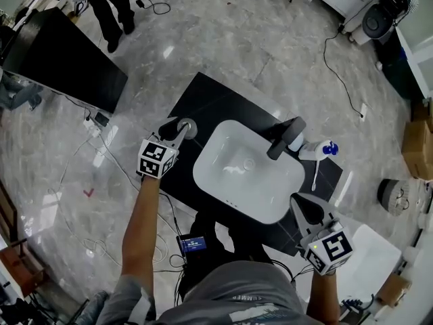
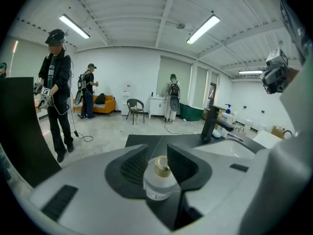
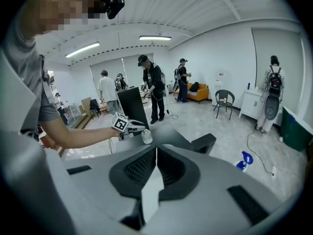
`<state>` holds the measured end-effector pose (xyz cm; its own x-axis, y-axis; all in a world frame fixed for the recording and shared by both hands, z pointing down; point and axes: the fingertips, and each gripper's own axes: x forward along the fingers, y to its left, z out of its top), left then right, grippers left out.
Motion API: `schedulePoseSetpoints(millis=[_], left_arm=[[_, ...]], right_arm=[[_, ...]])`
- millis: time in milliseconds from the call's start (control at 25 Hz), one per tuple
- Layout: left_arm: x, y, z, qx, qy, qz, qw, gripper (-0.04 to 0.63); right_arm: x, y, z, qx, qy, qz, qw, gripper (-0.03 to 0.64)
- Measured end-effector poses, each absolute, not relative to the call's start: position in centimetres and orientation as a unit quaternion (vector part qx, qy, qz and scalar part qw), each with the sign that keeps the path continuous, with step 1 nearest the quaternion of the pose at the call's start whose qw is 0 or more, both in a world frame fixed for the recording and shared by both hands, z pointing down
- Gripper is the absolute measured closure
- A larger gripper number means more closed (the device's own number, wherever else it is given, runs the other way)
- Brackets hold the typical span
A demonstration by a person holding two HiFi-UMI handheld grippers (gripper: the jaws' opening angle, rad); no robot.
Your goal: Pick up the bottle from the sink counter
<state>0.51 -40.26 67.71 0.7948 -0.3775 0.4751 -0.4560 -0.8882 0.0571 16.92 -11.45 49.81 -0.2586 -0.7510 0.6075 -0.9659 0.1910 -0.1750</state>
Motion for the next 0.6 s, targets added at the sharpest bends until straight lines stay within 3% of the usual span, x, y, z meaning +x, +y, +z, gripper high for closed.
schedulePoseSetpoints(millis=[200, 600], left_arm=[[0.8, -40.5, 68.9, 0.943, -0.223, 0.235, 0.081, 0.397], [1.8, -39.7, 68.5, 0.959, -0.201, 0.193, 0.055, 0.314]], right_arm=[[16.8, -11.7, 50.4, 0.573, -0.745, 0.276, 0.200, 0.612], [16.9, -12.2, 51.4, 0.567, -0.744, 0.290, 0.203, 0.612]])
